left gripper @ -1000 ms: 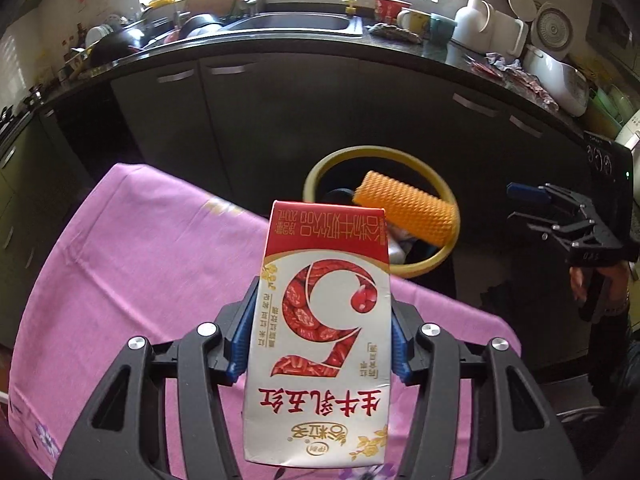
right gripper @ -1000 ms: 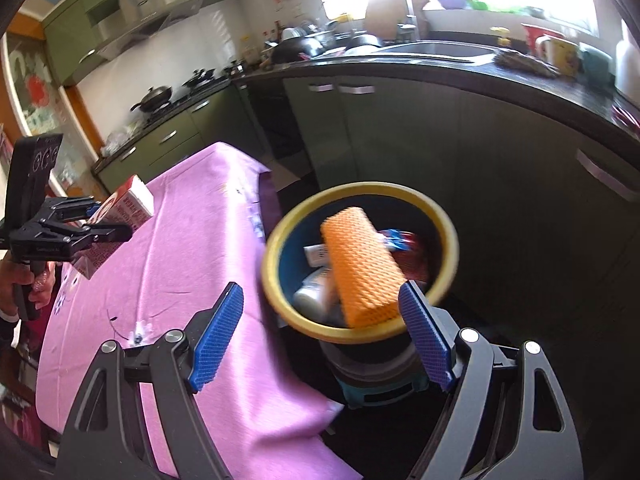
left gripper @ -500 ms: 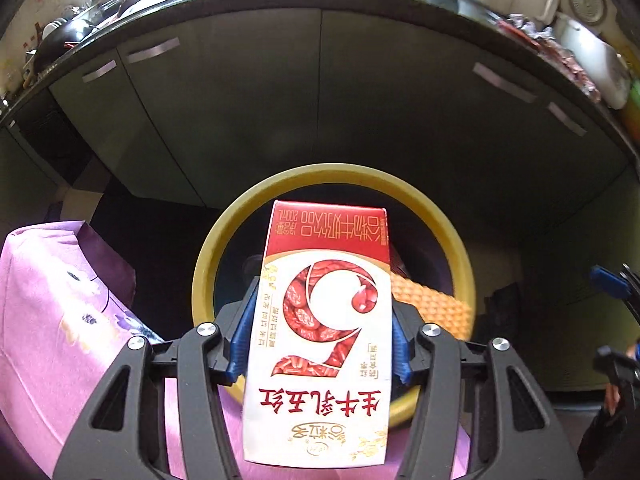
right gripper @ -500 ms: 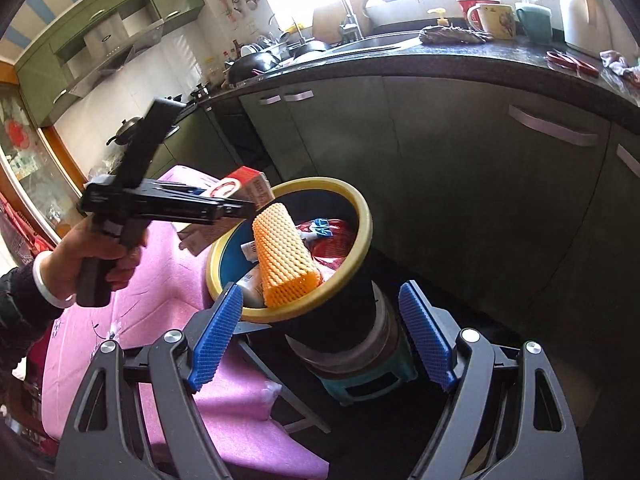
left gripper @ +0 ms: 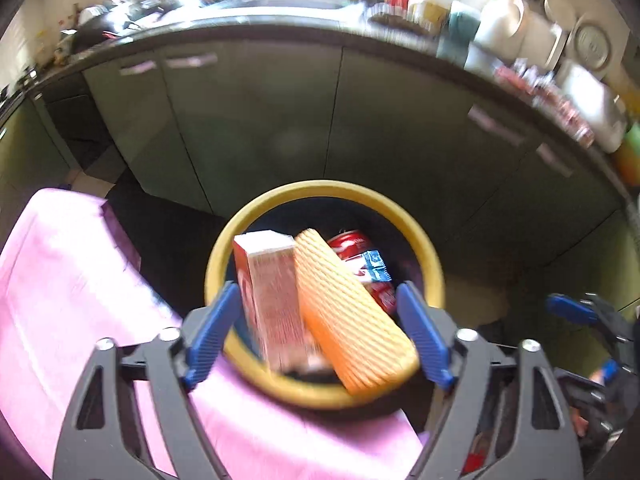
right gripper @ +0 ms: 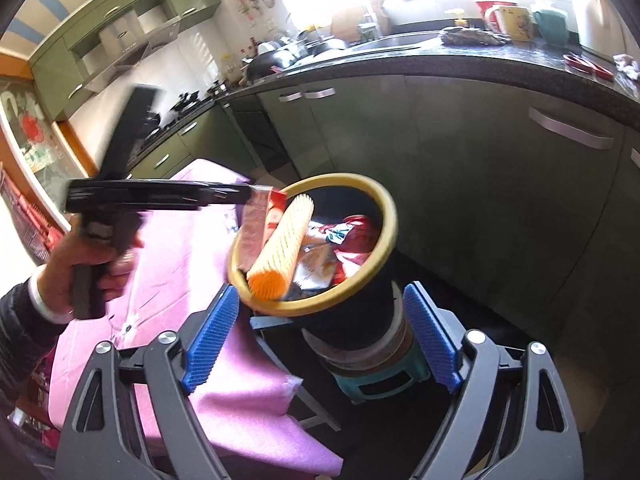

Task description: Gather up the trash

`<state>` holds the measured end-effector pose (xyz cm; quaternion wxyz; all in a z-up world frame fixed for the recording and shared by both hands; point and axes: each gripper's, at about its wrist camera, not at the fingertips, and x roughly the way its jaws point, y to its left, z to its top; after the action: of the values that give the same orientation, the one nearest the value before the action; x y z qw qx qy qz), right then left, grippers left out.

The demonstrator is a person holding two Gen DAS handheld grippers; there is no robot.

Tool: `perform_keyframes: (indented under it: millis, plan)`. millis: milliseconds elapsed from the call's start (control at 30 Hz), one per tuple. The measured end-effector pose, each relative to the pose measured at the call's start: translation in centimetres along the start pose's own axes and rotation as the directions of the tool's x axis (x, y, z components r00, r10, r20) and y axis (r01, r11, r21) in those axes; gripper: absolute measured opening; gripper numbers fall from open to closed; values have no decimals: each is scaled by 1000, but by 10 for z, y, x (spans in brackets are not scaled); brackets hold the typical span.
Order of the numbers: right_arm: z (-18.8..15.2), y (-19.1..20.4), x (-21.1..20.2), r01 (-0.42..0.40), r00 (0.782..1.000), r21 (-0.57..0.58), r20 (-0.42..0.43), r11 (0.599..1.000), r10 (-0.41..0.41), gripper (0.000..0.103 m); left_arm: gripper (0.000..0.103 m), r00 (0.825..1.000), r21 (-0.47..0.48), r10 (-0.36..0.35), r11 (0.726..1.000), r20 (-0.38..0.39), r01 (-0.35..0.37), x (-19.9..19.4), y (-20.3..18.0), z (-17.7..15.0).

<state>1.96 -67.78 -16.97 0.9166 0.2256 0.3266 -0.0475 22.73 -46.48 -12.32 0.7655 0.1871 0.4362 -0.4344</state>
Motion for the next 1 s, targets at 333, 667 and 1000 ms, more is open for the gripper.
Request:
perform_keyframes:
  millis: [333,667,1000]
  plan:
    - [-9,83,1,-66,998,-186,-6,980,66,88,96,931,-191,279,952,236,-237,-171,26,-147]
    - [-27,156,-8,-86,995,-323,16,943,97,95,96,744,-532,624,725,239,-438,-298,51,-284]
    - [-38,184,-47,-9,991,-385,120,923,60,98,96,604,-643,767,577,216,-503,-366,37,-353]
